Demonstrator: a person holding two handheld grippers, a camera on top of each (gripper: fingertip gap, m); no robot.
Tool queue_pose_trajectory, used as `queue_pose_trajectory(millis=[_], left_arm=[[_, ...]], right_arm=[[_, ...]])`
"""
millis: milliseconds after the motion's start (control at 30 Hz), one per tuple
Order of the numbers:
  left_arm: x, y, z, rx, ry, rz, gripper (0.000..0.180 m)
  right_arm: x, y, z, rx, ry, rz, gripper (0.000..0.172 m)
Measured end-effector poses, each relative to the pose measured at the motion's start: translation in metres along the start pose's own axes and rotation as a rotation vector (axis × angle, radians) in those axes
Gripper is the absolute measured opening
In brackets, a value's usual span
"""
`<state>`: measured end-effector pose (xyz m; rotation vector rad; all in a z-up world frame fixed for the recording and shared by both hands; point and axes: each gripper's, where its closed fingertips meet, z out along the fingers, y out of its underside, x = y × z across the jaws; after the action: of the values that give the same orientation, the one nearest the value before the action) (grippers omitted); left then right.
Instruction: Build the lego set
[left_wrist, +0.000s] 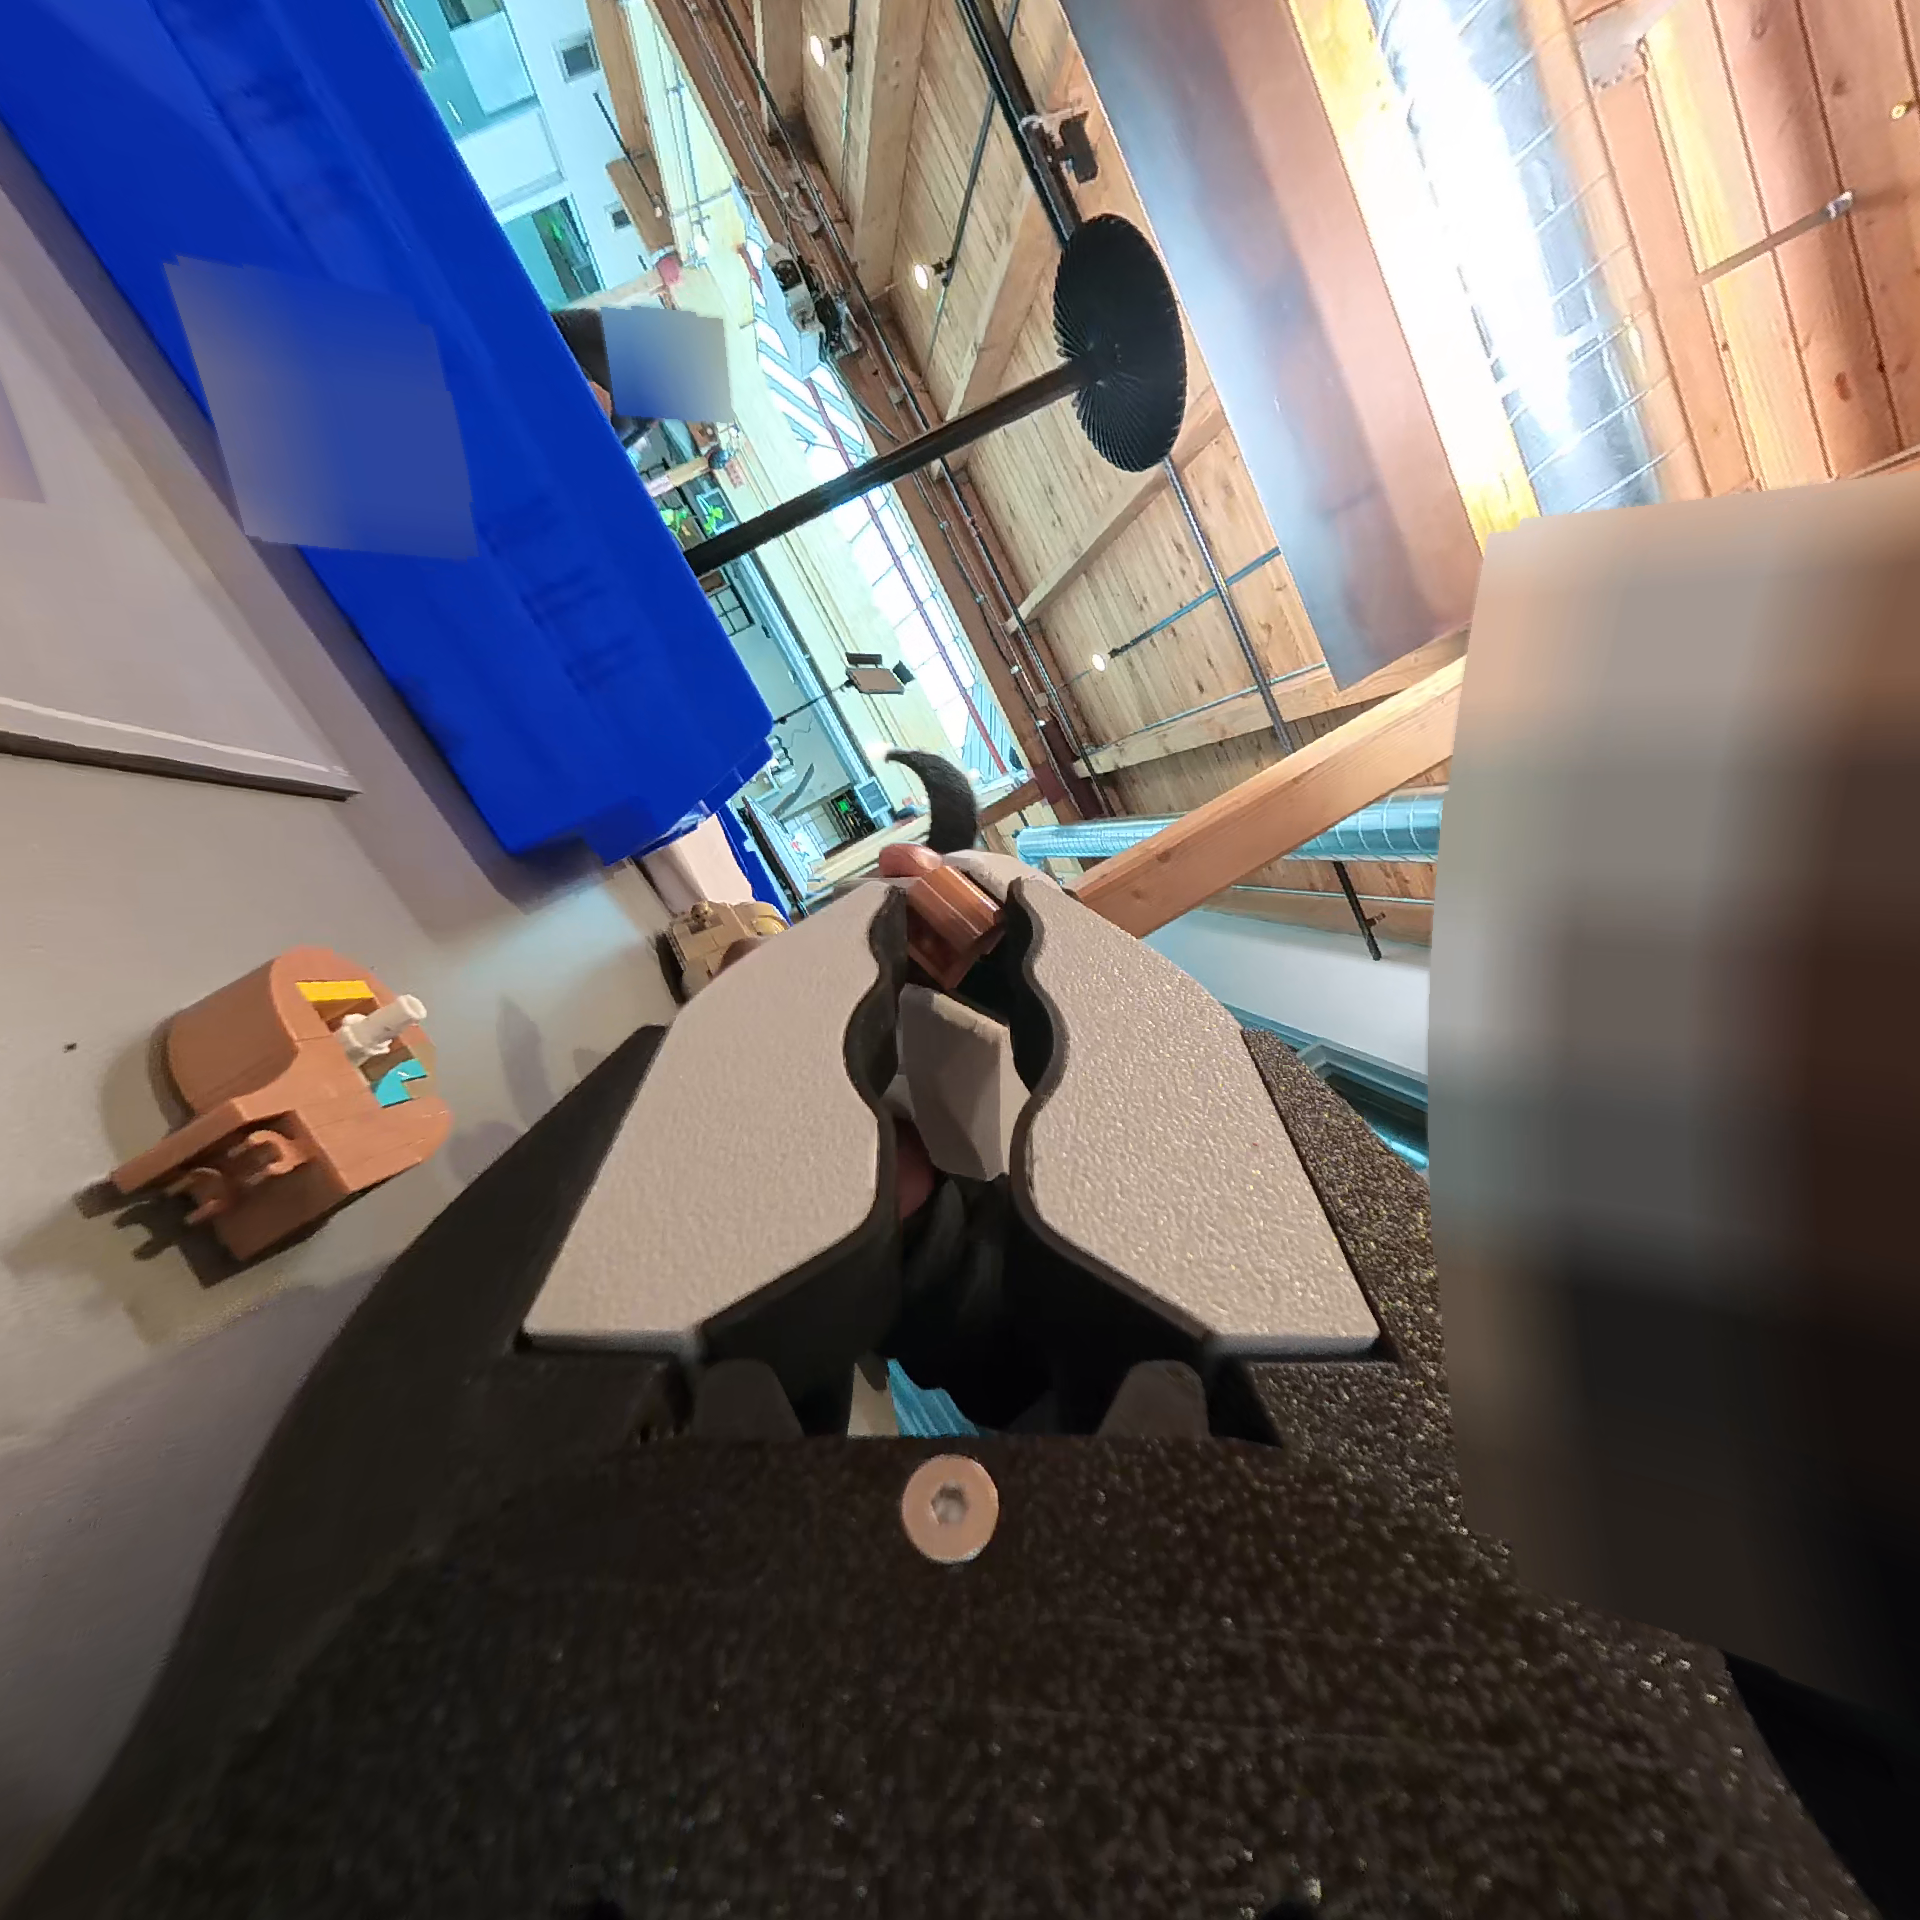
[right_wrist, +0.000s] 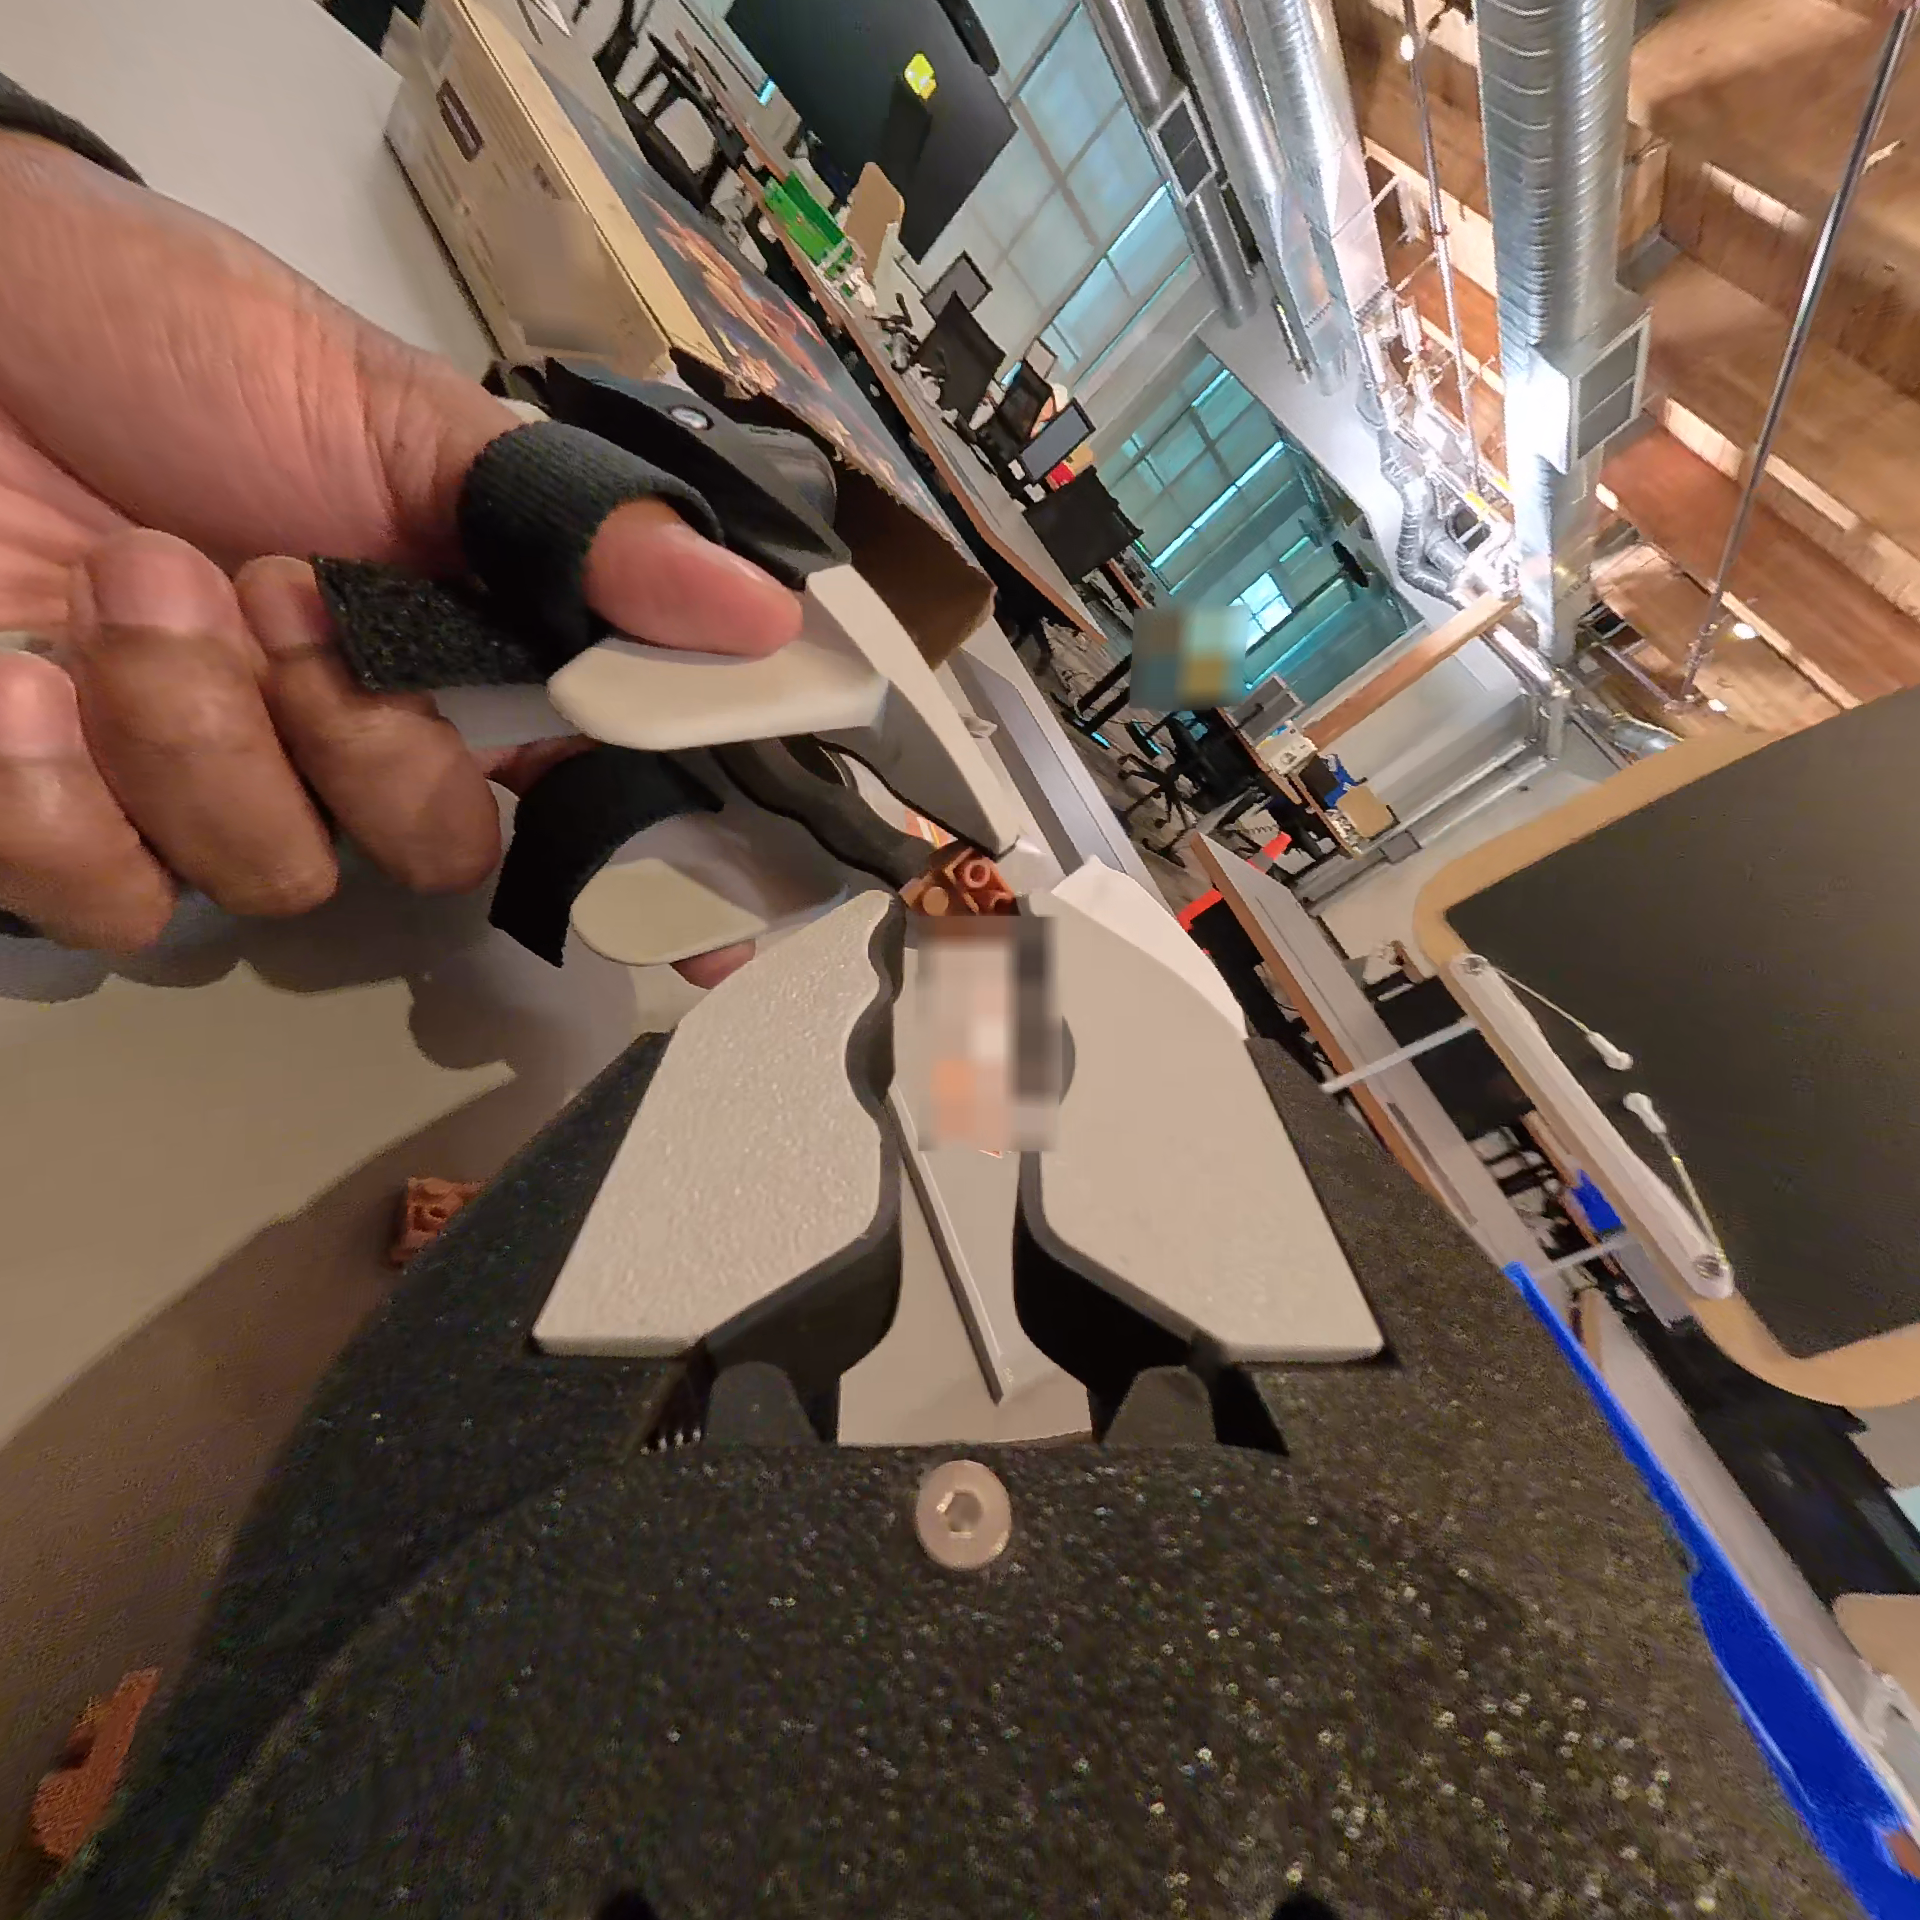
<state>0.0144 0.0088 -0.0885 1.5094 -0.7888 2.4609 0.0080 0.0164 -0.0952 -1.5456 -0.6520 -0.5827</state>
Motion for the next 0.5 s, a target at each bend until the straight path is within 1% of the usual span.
queue_pose_trajectory(millis=[300, 400, 500], left_arm=[[0.009, 0.012, 0.004, -0.123, 0.033, 0.08, 0.019], [0.013, 0.016, 0.004, -0.171, 0.036, 0.153, 0.018], [0.015, 0.019, 0.003, -0.233, 0.028, 0.262, 0.017]], right_arm=[[-0.003, -0.008, -0.014, 0.107, -0.164, 0.116, 0.018], [-0.005, -0.011, -0.019, 0.135, -0.218, 0.172, 0.018], [-0.009, -0.013, -0.022, 0.157, -0.274, 0.218, 0.018]])
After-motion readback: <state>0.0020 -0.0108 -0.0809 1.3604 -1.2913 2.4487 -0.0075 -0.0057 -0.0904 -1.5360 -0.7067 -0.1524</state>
